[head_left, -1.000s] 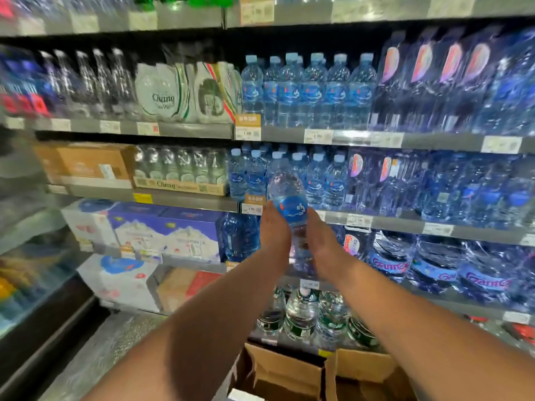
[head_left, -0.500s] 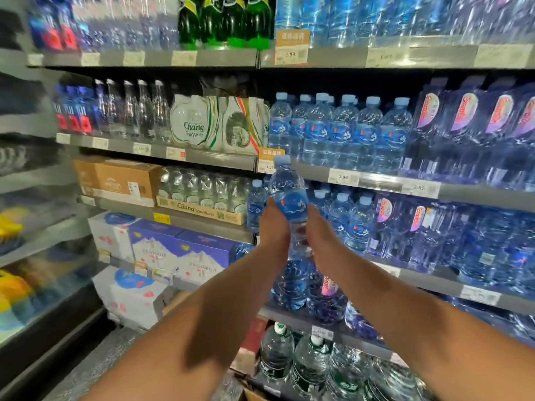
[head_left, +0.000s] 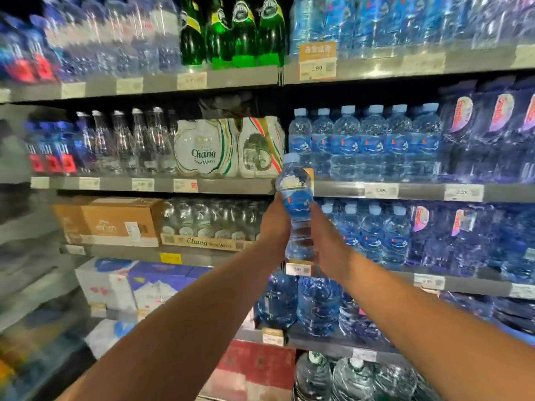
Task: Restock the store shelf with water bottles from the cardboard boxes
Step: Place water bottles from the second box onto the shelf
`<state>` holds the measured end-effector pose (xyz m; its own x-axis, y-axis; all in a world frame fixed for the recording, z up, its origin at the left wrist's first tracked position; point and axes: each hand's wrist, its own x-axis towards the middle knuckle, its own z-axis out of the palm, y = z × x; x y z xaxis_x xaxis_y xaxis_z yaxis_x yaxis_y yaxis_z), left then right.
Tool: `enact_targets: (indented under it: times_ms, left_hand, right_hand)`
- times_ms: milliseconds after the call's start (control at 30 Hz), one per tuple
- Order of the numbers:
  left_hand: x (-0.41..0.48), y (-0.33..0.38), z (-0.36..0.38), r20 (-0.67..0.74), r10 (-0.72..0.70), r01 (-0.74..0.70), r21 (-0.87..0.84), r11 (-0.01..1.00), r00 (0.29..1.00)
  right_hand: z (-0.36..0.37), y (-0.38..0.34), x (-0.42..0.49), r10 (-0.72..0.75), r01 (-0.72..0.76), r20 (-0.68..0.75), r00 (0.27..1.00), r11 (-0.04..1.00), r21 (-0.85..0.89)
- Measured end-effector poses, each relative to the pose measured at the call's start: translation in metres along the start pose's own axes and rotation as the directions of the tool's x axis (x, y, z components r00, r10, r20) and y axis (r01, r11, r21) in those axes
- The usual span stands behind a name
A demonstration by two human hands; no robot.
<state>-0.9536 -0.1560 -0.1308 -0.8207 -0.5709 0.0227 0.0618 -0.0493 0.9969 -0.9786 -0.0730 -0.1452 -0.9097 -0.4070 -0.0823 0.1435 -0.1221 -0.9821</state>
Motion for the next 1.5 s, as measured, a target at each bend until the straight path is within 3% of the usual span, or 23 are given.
enact_targets:
  times_ms: [167,267,367,500,600,833,1000,1500]
  left_hand:
    - [0.03,0.004,-0.005,0.087,-0.043,0.046,-0.026,0.999,0.995]
    - [0.05,0.008,0.002,0.13,-0.042,0.041,0.006,0.999,0.991]
    - [0.068,0.014,0.012,0.17,-0.062,0.061,0.013,0.998,0.983]
    - [0.093,0.027,0.03,0.169,0.016,-0.003,-0.076,0.997,0.986]
    - [0.113,0.038,0.044,0.152,0.066,-0.064,-0.013,0.998,0.986]
    - [0.147,0.059,0.057,0.208,0.165,-0.158,-0.049,0.986,0.964]
    - [0.169,0.076,0.064,0.252,0.215,-0.204,-0.068,0.977,0.944]
    - [0.225,0.088,0.079,0.25,0.337,-0.331,-0.069,0.941,0.908]
  right_hand:
    - [0.009,-0.006,0.019,-0.021,0.016,0.083,0.996,0.998,0.056]
    - [0.002,-0.004,0.035,-0.06,0.059,-0.012,0.998,0.996,-0.063]
    - [-0.011,-0.015,0.056,-0.095,0.094,-0.002,0.995,0.991,-0.095]
    - [-0.019,-0.035,0.085,-0.134,0.144,0.087,0.987,0.982,-0.12]
    - [-0.024,-0.051,0.105,-0.163,0.173,0.075,0.984,0.974,-0.148]
    - [-0.03,-0.085,0.142,-0.28,0.293,0.094,0.955,0.937,-0.19]
    - [-0.028,-0.109,0.167,-0.32,0.306,-0.008,0.948,0.913,-0.271]
    - [-0.023,-0.136,0.201,-0.386,0.306,-0.094,0.918,0.838,-0.451]
